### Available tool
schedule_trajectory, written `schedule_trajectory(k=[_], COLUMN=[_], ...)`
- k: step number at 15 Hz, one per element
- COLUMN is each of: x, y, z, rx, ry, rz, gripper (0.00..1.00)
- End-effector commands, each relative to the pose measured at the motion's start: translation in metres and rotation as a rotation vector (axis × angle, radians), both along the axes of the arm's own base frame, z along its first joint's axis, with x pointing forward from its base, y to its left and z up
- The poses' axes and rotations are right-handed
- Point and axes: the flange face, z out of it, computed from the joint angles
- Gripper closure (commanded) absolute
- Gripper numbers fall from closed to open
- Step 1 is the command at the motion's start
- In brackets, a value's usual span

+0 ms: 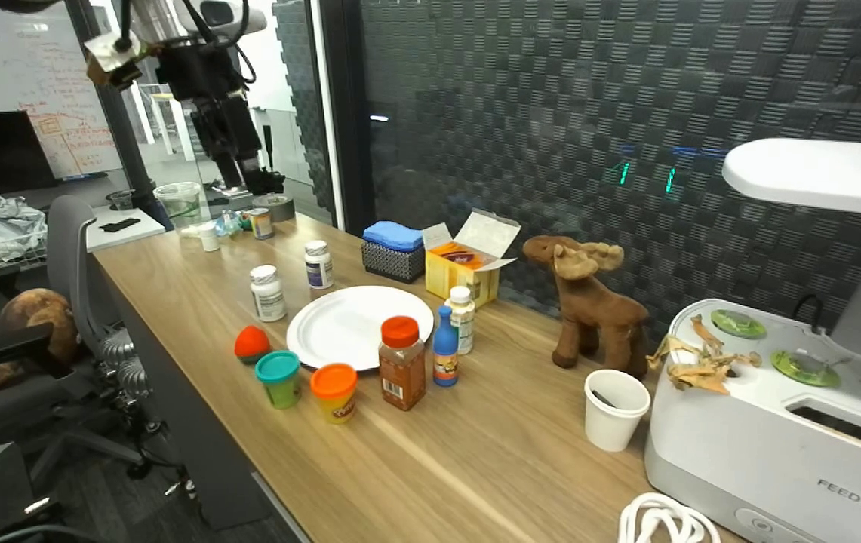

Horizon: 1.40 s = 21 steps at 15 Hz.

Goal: Pick up all the objects surrounding the white plate and arrange them on the plate

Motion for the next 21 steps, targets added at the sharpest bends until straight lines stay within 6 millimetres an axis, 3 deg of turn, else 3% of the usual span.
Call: schedule_trajectory(k=[1, 7, 11, 18, 21], x=[0.039, 0.058, 0.07, 0.117, 0.126], y=[0.04, 0.089, 0.106, 0.104, 0.103], z=[-0.018, -0.075, -0.106, -0.124, -0.129], rx=[0.049, 0.054, 0.048, 0.065, 0.066], ry=[-0.012, 0.027, -0.002, -0.084, -0.074], rz=[-0.052, -0.064, -0.066, -0.131, -0.133], gripper=[0.0, 0.0, 0.0, 0.0, 0.0])
